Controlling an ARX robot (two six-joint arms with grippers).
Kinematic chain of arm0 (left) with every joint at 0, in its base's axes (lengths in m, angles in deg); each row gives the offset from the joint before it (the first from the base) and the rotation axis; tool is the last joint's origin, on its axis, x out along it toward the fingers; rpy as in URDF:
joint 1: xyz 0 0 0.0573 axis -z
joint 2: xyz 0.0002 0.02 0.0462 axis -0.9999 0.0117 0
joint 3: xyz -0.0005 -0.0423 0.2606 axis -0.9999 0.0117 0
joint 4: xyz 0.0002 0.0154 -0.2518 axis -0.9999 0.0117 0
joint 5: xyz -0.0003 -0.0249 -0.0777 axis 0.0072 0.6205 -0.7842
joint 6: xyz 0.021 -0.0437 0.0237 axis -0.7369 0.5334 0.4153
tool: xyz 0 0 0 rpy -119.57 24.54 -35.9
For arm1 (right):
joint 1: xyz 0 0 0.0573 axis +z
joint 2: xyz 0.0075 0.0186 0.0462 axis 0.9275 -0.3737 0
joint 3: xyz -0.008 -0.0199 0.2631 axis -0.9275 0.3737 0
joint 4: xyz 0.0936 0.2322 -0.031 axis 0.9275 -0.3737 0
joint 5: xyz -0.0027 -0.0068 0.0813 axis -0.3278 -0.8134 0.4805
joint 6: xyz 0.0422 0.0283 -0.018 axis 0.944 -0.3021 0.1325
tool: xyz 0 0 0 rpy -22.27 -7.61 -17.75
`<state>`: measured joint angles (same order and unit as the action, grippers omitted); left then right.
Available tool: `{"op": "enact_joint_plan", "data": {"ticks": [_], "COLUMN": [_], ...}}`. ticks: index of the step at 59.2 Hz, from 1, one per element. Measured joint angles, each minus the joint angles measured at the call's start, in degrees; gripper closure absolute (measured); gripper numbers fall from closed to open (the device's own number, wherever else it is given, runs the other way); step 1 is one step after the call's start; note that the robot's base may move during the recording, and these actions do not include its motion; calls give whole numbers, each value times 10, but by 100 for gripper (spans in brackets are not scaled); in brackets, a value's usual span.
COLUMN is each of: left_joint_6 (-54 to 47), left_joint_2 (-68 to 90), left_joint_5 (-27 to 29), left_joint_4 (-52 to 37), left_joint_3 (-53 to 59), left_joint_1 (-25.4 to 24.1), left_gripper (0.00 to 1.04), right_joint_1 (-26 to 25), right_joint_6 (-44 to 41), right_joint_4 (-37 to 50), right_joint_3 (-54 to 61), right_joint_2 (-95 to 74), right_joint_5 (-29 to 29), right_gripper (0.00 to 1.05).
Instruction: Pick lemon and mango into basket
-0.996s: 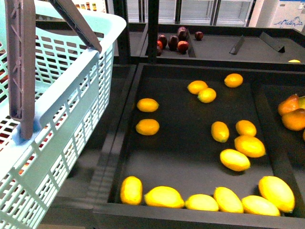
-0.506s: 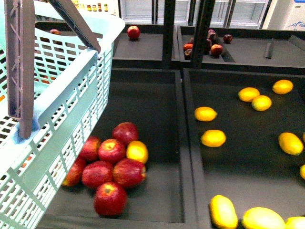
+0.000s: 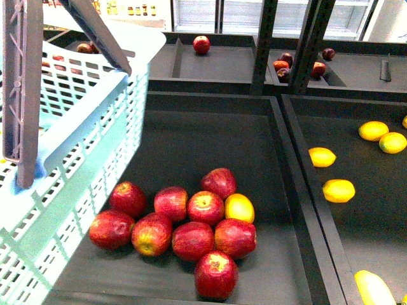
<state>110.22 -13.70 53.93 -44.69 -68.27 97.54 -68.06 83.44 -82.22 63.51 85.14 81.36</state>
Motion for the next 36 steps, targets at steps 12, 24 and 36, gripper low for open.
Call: {"op": "enact_joint_plan", "data": {"ticks": [12, 24, 36], "left_joint_6": [-314, -486, -475], "left_joint_2": [52, 122, 249], "left_joint_5": [137, 120, -21], "left_joint_4": [275, 272, 241], "left_joint_3": [-102, -168, -299], "left_joint_1": [23, 21, 37], "left_gripper": [100, 100, 100], "right_joint_1": [0, 0, 0], "right_joint_6": [0, 0, 0], "right_joint_4": [0, 0, 0], "right_joint_3": [0, 0, 0], "right_joint_2": [0, 0, 0], "right_joint_5": [-1, 0, 0], "right_gripper": [9, 9, 9]}}
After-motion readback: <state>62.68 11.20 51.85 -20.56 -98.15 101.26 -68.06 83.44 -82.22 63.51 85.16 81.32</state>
